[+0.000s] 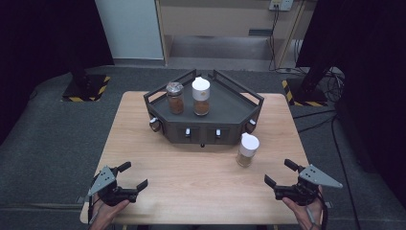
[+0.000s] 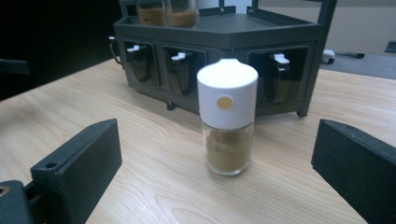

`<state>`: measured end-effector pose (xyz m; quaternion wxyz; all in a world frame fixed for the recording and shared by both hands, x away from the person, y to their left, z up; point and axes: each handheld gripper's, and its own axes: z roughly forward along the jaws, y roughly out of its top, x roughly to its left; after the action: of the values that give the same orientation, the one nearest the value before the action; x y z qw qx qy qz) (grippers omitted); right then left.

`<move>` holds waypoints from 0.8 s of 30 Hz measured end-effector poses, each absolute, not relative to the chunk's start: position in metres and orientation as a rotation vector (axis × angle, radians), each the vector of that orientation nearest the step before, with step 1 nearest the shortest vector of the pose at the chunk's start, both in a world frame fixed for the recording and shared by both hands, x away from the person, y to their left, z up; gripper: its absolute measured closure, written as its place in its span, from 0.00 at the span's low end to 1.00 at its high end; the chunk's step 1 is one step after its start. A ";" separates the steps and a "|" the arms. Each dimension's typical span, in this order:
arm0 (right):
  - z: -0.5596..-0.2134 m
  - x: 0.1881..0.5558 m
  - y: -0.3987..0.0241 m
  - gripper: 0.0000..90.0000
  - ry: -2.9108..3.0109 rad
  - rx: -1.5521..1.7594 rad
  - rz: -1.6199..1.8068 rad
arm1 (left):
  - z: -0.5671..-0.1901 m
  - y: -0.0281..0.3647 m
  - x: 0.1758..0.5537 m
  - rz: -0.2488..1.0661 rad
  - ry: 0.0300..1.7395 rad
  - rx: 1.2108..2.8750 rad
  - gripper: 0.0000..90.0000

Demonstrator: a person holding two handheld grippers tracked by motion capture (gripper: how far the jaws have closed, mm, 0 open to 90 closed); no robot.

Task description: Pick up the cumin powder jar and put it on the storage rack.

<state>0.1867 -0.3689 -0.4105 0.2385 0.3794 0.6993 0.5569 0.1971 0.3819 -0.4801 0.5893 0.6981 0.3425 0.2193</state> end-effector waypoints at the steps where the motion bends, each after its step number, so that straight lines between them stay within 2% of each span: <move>1: -0.408 0.187 -0.367 0.02 1.914 1.033 1.514 | -0.480 0.382 0.197 0.510 0.799 1.624 0.00; 24: -0.387 0.238 -0.338 0.03 1.964 1.052 1.454 | -0.480 0.382 0.197 0.510 0.802 1.625 0.00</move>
<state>0.2382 -0.3379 -0.3874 0.2382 0.3839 0.7169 0.5309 0.1969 0.3820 -0.4800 0.5888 0.6978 0.3442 0.2189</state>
